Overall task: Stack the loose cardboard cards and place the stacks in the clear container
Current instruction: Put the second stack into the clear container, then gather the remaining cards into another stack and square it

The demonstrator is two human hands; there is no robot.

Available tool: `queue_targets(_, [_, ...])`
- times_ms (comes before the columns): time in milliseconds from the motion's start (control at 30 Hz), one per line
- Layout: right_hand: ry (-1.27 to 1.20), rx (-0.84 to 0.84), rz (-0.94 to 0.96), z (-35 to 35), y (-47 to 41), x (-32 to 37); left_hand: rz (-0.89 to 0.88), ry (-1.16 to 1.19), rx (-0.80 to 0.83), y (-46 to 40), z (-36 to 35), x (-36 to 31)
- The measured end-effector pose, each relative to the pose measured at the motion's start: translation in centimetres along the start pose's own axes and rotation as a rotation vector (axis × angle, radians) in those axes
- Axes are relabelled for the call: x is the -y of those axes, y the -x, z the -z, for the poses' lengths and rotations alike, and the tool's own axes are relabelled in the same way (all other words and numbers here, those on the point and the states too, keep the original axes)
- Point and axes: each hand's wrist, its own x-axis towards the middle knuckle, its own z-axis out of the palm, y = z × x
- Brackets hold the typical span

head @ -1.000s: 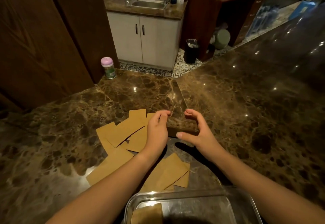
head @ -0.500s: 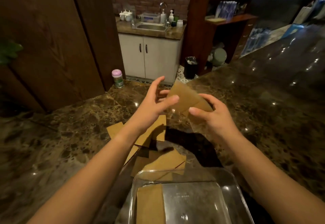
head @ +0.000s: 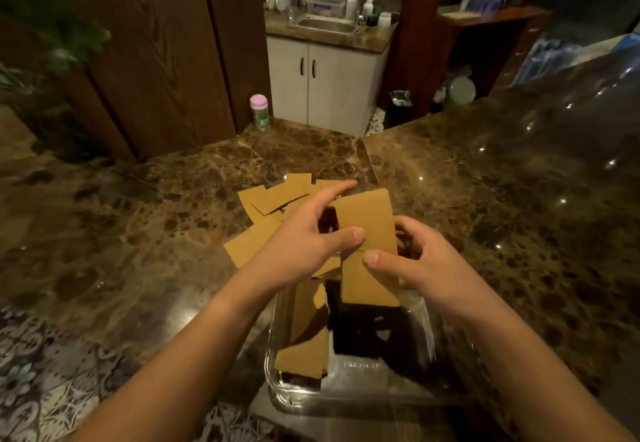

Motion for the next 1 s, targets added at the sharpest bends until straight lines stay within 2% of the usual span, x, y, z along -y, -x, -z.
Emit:
queue_targets(67, [-0.003, -0.017, -0.065, 0.2, 1.0, -0.8, 0.070, 0.011, -0.034, 0.8, -0.4, 0.0])
queue_targets(167, [0.026, -0.027, -0.216, 0.8, 2.5, -2.6, 0.066, -0.074, -0.223, 2.2, 0.4, 0.9])
queue_targets(267, [0.147, 0.002, -0.346, 0.2, 3.4, -4.4, 0.091, -0.064, -0.382, 3.3, 1.3, 3.2])
queue_targets(400, [0.216, 0.028, -0.463, -1.7, 2.7, -6.6, 0.198, 0.026, -0.341, 4.8, 0.3, 6.0])
queue_targets(567, [0.323, 0.102, -0.405, -3.7, 1.5, -6.6, 0.186, 0.075, -0.381, 5.3, -0.8, 6.7])
queue_targets(767, [0.612, 0.207, -0.378, -4.8, 1.5, -6.1, 0.171, 0.100, -0.334, 5.6, -1.0, 7.3])
queue_targets(900, [1.030, 0.237, -0.359, -4.8, 1.5, -5.2, 0.194, 0.114, -0.316, 5.5, -0.6, 7.5])
queue_targets(1000, [1.060, 0.214, -0.330, -2.9, 0.2, -1.2, 0.210, 0.118, -0.375, 4.6, 1.2, 6.6])
